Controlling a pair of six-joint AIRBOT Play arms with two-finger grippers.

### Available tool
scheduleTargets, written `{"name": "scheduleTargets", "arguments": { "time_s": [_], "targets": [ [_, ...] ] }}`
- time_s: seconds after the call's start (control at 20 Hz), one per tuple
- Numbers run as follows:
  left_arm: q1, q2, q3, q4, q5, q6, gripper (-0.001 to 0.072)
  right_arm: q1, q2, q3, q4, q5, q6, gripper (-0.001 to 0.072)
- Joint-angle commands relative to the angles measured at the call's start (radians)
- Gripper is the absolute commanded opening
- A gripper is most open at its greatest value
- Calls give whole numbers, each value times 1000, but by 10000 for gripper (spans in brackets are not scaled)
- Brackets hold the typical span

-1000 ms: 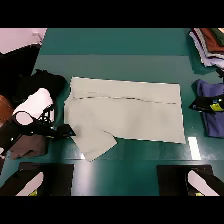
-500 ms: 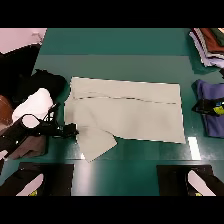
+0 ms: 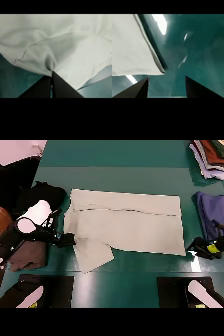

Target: Fold the shirts.

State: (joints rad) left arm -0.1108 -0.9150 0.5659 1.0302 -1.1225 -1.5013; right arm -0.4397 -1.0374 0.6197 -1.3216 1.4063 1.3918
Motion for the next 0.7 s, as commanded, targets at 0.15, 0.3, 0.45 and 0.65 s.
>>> {"name": "scheduleTargets", "arguments": {
  "time_s": [0.15,0.3,0.45,0.65],
  "targets": [
    [0,1,7,11,-5,10,24,90,-119,-31,117,-72,-24,426],
    [0,1,13,50,-83,18,22,164,-119,10,114,-53,-25,141],
    [0,81,29,109,-179,4,21,200,-43,42,45,7,-35,18],
    [0,257,32,111,-377,-49,23,207,137,74,-122,176,-35,18]
  ]
}}
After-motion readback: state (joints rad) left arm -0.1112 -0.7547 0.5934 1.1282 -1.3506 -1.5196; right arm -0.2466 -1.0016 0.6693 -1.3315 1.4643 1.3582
